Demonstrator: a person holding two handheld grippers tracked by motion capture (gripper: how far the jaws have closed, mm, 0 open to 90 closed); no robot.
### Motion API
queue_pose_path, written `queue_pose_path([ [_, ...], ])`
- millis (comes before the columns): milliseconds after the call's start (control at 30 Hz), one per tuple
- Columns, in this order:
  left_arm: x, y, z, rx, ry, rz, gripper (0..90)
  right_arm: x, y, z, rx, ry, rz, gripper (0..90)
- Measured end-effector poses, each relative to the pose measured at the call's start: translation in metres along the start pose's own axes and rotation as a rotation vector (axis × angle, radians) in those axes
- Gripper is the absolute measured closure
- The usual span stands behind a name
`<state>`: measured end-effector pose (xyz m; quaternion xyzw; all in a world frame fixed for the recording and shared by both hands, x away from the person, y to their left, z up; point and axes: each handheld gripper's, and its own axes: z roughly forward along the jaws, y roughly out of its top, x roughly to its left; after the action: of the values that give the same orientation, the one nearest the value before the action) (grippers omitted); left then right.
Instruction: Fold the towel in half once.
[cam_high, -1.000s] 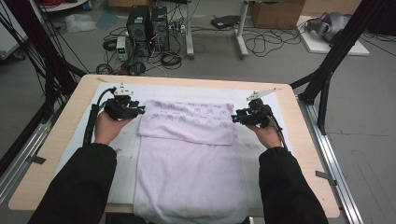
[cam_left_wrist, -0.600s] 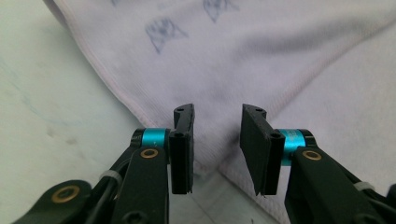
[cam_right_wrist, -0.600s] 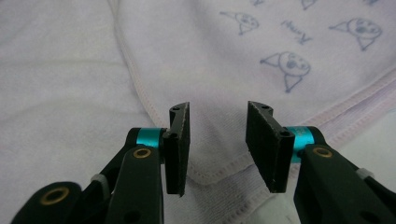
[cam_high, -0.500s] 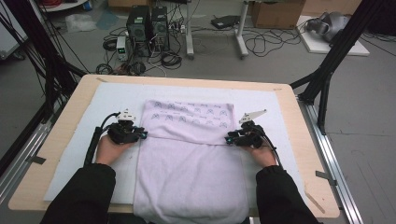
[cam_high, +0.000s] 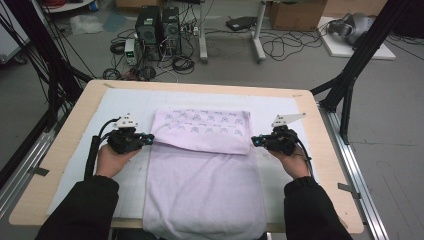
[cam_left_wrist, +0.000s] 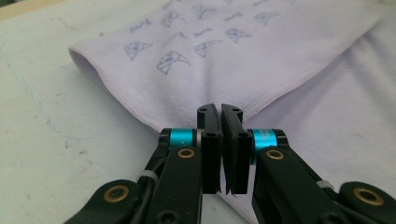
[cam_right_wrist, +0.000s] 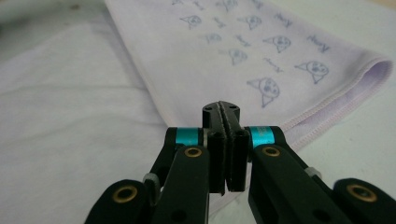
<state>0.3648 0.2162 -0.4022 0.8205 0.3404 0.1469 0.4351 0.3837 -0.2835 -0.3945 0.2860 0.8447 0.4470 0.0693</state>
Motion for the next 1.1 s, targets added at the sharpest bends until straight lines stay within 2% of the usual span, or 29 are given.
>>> queue_pose_path([
  [100, -0.019, -0.006, -0.016, -0.023, -0.027, 0.033, 86.1, 0.012, -0.006, -0.018, -0.013, 0.013, -0.011, 89.7],
  [167, -0.027, -0.017, -0.015, 0.008, -0.031, 0.046, 85.4, 0.019, -0.014, -0.023, -0.002, 0.024, -0.018, 89.3],
  [233, -0.031, -0.027, -0.011, 0.023, -0.024, 0.047, 84.9, 0.025, -0.019, -0.018, 0.011, 0.021, -0.044, 84.4],
  [267, -0.031, -0.031, -0.009, 0.025, -0.022, 0.042, 84.8, 0.026, -0.021, -0.012, 0.015, 0.021, -0.037, 78.5],
  [300, -0.029, -0.034, -0.006, 0.024, -0.021, 0.034, 83.7, 0.025, -0.022, -0.007, 0.018, 0.026, -0.029, 76.9],
  [367, -0.028, -0.036, -0.002, 0.040, -0.010, 0.014, 70.9, 0.023, -0.023, 0.005, 0.031, 0.025, -0.041, 69.5],
  [400, -0.027, -0.037, -0.001, 0.040, -0.013, 0.016, 69.0, 0.021, -0.024, 0.012, 0.030, 0.023, -0.038, 67.8],
  [433, -0.028, -0.037, 0.000, 0.033, -0.016, 0.028, 69.0, 0.019, -0.024, 0.016, 0.030, 0.031, -0.034, 65.1],
  [467, -0.027, -0.036, 0.001, 0.032, -0.009, 0.030, 68.0, 0.017, -0.023, 0.023, 0.033, 0.017, -0.044, 62.6],
  [500, -0.026, -0.037, 0.003, 0.041, -0.007, 0.024, 67.4, 0.017, -0.023, 0.026, 0.039, 0.005, -0.050, 62.5],
  [567, -0.023, -0.039, 0.007, 0.068, -0.001, 0.022, 68.2, 0.012, -0.024, 0.035, 0.040, 0.013, -0.038, 60.1],
  [633, -0.021, -0.040, 0.011, 0.067, -0.019, 0.016, 73.3, 0.010, -0.026, 0.044, 0.059, -0.002, -0.046, 60.3],
  [667, -0.022, -0.040, 0.012, 0.068, -0.023, 0.019, 80.6, 0.008, -0.028, 0.050, 0.076, 0.006, -0.042, 62.6],
  [700, -0.022, -0.040, 0.015, 0.076, -0.029, 0.024, 83.6, 0.008, -0.029, 0.052, 0.084, 0.002, -0.044, 66.1],
  [733, -0.022, -0.040, 0.016, 0.081, -0.032, 0.027, 84.8, 0.007, -0.028, 0.052, 0.079, -0.002, -0.037, 79.3],
  [833, -0.022, -0.037, 0.014, 0.069, -0.017, 0.030, 86.1, 0.007, -0.027, 0.052, 0.088, 0.007, -0.030, 87.4],
  [967, -0.023, -0.030, 0.003, 0.043, -0.026, 0.022, 86.1, 0.009, -0.024, 0.041, 0.064, 0.026, -0.024, 88.1],
  [1100, -0.034, -0.017, -0.011, 0.006, -0.042, 0.036, 86.0, 0.013, -0.017, 0.013, 0.006, 0.029, -0.038, 88.2],
])
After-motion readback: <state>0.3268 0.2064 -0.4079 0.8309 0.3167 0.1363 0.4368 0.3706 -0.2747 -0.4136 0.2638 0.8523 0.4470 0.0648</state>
